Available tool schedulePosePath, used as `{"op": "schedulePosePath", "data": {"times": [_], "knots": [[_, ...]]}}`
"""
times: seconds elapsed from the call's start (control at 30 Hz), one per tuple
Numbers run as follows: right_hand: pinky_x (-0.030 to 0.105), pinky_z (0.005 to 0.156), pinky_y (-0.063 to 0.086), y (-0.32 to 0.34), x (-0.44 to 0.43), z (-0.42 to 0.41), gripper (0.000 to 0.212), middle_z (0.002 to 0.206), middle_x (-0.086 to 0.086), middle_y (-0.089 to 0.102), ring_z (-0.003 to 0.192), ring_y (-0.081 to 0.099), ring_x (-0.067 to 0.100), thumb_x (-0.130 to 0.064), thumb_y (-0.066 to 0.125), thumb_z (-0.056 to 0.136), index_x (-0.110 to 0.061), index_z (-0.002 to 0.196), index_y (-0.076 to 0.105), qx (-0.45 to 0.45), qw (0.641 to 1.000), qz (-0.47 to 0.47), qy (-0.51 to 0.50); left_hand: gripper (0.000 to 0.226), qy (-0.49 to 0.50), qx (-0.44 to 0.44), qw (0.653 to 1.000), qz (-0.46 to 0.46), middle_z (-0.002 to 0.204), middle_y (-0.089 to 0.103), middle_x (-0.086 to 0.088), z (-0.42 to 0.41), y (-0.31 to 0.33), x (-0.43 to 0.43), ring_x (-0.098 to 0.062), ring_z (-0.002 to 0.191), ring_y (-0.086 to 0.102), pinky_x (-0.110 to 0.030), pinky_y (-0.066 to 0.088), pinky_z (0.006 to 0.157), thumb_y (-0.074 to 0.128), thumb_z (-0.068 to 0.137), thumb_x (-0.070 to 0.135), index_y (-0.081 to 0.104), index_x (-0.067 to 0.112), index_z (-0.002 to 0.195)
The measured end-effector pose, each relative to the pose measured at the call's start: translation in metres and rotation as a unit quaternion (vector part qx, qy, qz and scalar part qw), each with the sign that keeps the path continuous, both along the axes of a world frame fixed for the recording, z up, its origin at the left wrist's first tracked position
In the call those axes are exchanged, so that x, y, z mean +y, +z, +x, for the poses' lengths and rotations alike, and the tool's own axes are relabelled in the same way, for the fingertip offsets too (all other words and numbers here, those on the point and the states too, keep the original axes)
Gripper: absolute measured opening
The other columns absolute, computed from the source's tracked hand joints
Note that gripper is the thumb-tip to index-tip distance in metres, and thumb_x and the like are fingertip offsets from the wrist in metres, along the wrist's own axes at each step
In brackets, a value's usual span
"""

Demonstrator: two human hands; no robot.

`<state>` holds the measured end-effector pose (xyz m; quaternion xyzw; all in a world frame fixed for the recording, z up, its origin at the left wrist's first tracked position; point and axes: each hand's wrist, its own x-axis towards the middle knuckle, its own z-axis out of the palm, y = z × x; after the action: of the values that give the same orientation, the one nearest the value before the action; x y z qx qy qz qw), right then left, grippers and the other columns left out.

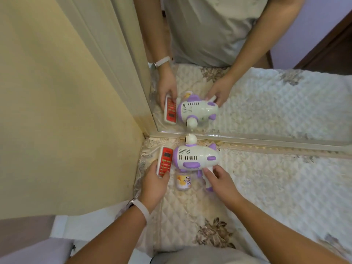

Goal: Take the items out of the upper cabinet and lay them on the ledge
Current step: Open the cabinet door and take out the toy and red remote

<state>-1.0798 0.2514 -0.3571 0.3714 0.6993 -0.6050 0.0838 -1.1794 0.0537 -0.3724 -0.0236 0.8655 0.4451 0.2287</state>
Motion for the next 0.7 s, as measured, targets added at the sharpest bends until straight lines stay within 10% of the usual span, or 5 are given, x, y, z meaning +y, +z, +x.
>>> {"op": "schedulePosePath", "data": {"times": [0.43, 0.7], "knots": [[0.022, 0.07, 0.046, 0.021, 0.017, 0.022, 0.033, 0.1, -0.005, 0.065, 0.087, 0.062, 0.006, -0.037, 0.059, 0.093, -0.023, 0.122, 0.056, 0.012, 0.989, 0.122, 0.084, 0.039, -0.043, 0.105, 0.991, -0.073, 0.121, 0.053, 0.0, 0.044, 0.031, -0.015, -0.019, 0.096, 0.058, -0.03, 0.046, 0.084, 0.059, 0.085, 0.017, 0.057, 0.018, 0.125], [0.033, 0.093, 0.046, 0.047, 0.036, 0.039, 0.044, 0.13, -0.006, 0.057, 0.116, 0.054, 0.013, -0.043, 0.056, 0.093, -0.021, 0.131, 0.056, 0.071, 0.933, 0.252, 0.246, 0.049, -0.077, 0.2, 0.968, -0.13, 0.137, 0.052, -0.004, 0.086, 0.06, -0.009, -0.022, 0.125, 0.047, -0.033, 0.037, 0.105, 0.058, 0.087, 0.024, 0.051, 0.013, 0.135]]}}
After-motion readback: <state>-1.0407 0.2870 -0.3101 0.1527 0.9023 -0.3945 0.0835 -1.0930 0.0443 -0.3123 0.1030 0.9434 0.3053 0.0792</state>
